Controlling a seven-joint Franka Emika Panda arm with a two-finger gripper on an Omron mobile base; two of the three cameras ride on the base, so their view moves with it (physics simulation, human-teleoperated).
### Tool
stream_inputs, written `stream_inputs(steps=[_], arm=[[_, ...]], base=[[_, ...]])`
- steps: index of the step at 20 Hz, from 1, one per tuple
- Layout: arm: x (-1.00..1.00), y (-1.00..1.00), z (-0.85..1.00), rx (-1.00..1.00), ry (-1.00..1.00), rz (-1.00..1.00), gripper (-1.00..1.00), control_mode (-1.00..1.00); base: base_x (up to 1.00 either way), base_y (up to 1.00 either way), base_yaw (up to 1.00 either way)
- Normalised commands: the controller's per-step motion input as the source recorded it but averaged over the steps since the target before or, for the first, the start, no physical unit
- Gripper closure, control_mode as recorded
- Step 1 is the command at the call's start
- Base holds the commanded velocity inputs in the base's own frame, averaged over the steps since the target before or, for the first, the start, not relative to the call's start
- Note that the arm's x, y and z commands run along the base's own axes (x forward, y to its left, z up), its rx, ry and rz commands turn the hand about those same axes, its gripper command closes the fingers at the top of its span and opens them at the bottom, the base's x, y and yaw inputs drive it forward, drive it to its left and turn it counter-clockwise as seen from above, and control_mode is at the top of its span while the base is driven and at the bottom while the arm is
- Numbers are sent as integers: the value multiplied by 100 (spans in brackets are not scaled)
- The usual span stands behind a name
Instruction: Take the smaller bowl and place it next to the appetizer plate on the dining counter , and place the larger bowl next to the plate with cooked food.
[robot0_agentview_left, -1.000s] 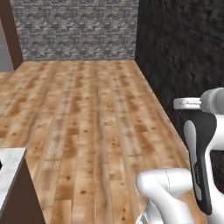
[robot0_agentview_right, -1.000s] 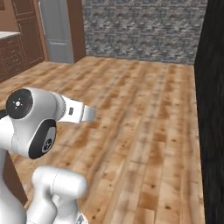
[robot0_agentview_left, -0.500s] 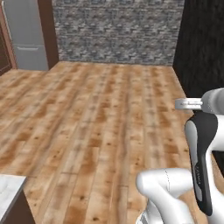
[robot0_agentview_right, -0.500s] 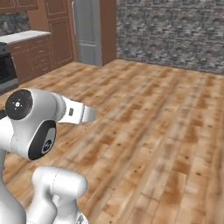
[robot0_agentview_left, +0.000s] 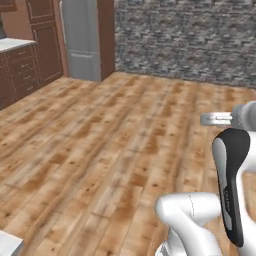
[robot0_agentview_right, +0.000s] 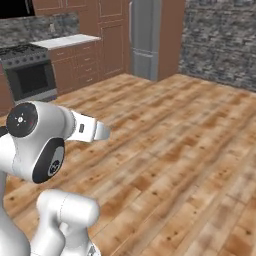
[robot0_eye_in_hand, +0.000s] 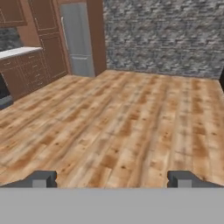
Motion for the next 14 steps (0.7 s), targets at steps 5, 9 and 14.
stream_inputs(steps=[5, 9, 14], arm=[[0, 0, 0, 0, 0, 0, -100, 100], [0, 0, 0, 0, 0, 0, -100, 100], [0, 0, 0, 0, 0, 0, -100, 100]], base=[[100, 0, 51], [100, 0, 53], [100, 0, 52]])
